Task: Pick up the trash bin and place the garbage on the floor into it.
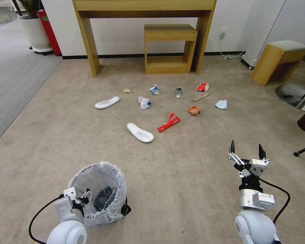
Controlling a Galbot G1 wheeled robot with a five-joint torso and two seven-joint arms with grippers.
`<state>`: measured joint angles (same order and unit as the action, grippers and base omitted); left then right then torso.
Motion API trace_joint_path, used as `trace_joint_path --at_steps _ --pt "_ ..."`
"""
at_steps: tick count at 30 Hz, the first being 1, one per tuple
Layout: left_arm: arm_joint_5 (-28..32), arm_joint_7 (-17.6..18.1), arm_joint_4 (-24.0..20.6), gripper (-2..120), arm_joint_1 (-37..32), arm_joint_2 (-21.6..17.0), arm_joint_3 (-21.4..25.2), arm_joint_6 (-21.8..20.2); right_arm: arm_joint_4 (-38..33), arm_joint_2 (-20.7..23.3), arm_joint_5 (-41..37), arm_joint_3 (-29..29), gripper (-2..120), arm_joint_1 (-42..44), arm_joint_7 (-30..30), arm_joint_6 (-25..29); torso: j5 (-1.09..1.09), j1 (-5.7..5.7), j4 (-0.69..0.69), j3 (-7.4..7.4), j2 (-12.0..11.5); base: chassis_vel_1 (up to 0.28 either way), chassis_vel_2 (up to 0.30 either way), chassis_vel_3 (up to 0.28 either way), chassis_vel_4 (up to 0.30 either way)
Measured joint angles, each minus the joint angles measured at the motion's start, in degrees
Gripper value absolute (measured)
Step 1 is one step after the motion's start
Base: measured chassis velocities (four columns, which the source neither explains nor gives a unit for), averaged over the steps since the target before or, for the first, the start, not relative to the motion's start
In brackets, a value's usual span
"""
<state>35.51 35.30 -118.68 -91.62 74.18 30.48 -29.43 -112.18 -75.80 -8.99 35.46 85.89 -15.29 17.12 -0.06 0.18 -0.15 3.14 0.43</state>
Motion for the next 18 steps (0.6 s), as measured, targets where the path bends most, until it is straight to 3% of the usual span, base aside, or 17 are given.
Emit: trace_joint_path --at_steps 10,12,18 --pt "0.0 -0.3 -1.6 21 -0.9 -0.4 -0.2 0.1 -1.7 -0.6 0.8 0.3 94 1.5 0.0 -0.4 0.01 0.00 0.00 0.00 0.0 0.000 0.000 0.000 0.000" --pt "0.1 -0.4 -1.9 9 -1.1 -0.5 -0.2 0.0 -2.0 -0.9 1.1 0.4 94 1.7 0.0 -0.4 0.03 0.00 0.01 0.00 0.0 0.000 0.000 0.000 0.000" --pt "0.2 -0.6 -1.9 3 -1.1 -0.7 -0.4 -0.1 -2.1 -1.2 1.4 0.5 93 1.8 0.0 -0.4 0.07 0.00 0.01 -0.01 0.0 0.000 0.000 0.000 0.000"
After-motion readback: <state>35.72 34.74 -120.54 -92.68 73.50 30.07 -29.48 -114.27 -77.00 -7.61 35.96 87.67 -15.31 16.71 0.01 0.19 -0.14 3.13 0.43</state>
